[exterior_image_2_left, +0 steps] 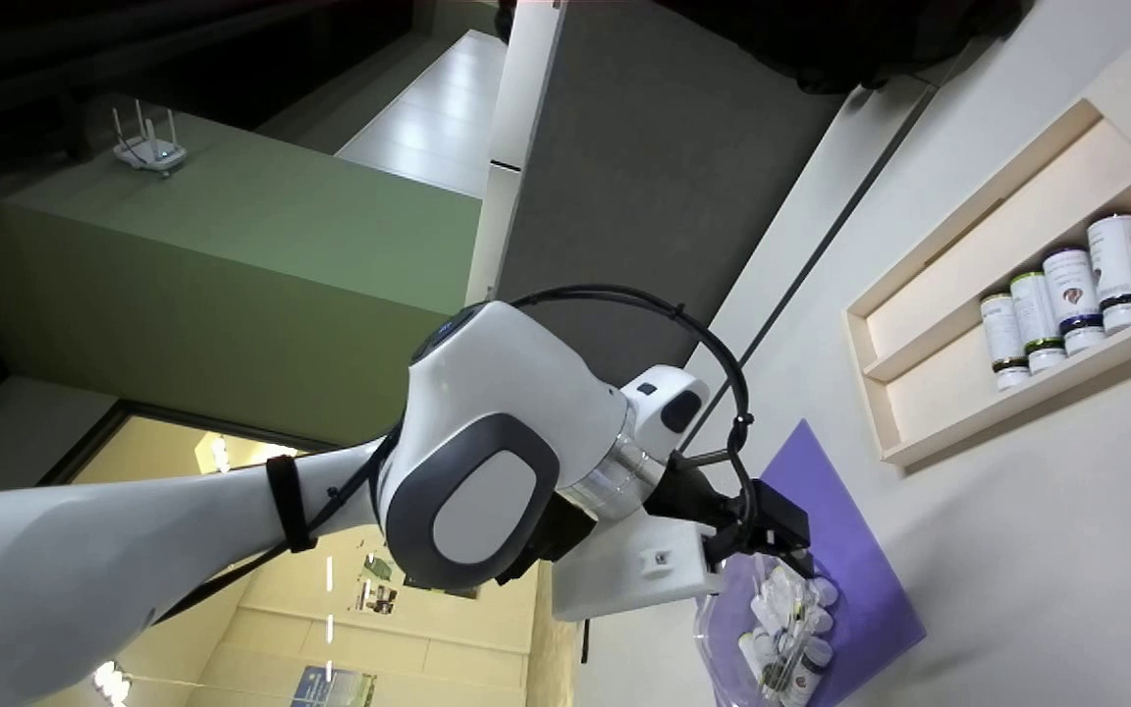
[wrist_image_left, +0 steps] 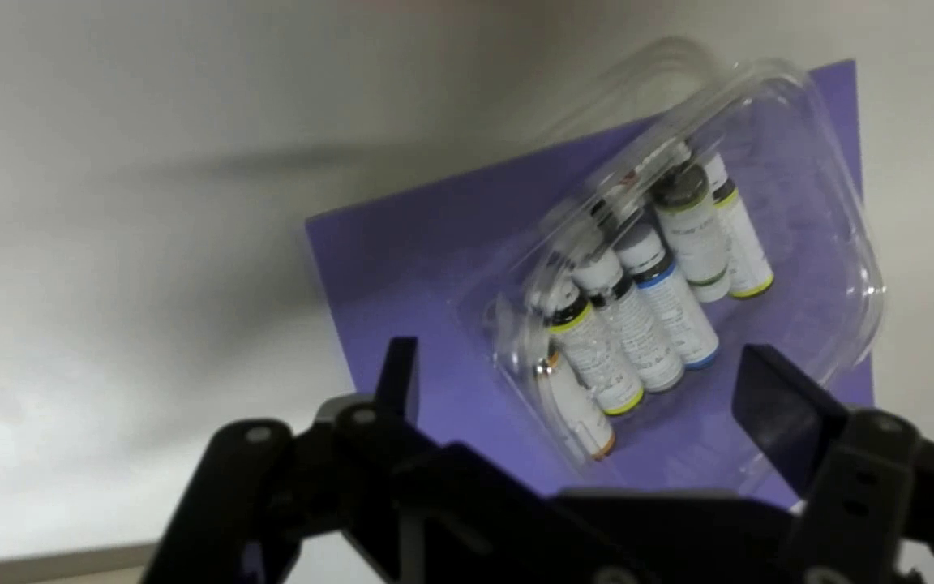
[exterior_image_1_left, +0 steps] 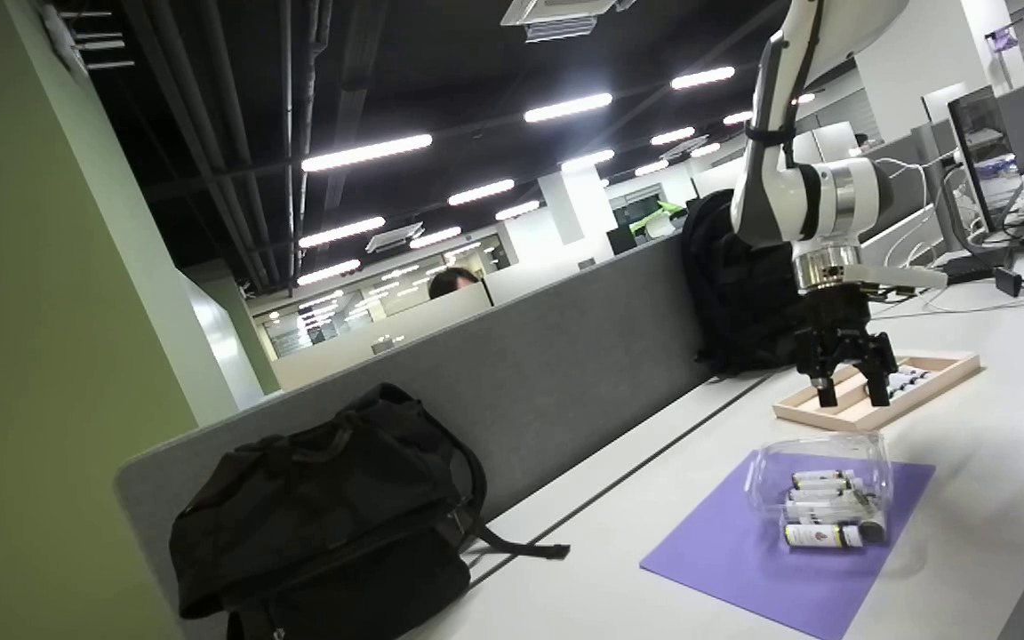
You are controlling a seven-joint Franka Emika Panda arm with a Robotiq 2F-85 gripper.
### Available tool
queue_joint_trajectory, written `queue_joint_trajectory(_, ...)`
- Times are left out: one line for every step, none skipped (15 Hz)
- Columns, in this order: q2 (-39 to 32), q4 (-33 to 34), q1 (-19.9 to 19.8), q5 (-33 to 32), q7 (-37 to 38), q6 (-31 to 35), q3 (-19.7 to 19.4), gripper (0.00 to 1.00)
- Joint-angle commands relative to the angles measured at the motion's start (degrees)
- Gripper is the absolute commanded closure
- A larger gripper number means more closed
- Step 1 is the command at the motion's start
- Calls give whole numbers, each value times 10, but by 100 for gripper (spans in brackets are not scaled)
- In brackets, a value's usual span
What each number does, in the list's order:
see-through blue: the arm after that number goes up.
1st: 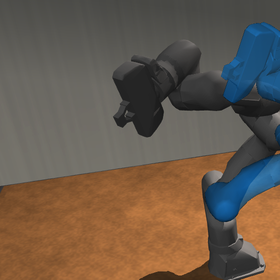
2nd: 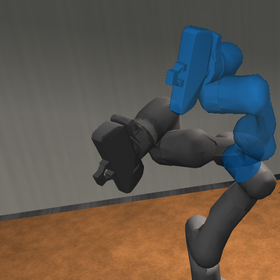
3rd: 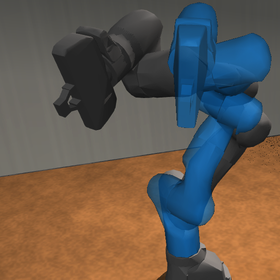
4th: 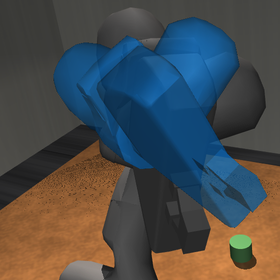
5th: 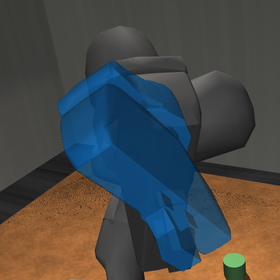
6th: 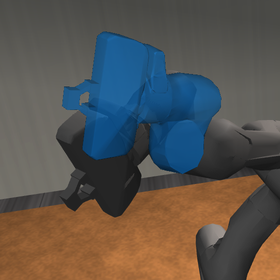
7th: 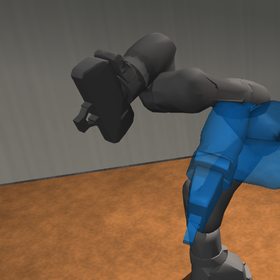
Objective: Open the lid of the clear bowl
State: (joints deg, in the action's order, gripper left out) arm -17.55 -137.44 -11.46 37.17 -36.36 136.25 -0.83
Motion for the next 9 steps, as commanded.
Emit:
queue_joint_trajectory(-17, 30, -31, -3, -94, -72, 7, 0)
queue_joint_trajectory(-22, 35, -32, -9, -105, -88, 3, 0)
queue_joint_trajectory(-26, 39, -31, -16, -105, -99, -2, 0)
queue_joint_trajectory(-30, 42, -31, -16, -108, -94, -6, 0)
queue_joint_trajectory(-36, 46, -33, -13, -114, -91, -8, 0)
queue_joint_trajectory(-42, 50, -34, -7, -120, -77, -9, 0)
queue_joint_trajectory(-47, 54, -35, -2, -126, -70, -8, 0)
queue_joint_trajectory(-53, 58, -36, 2, -132, -64, -6, 0)
queue_joint_trajectory(-59, 63, -38, 4, -137, -61, -4, 0)
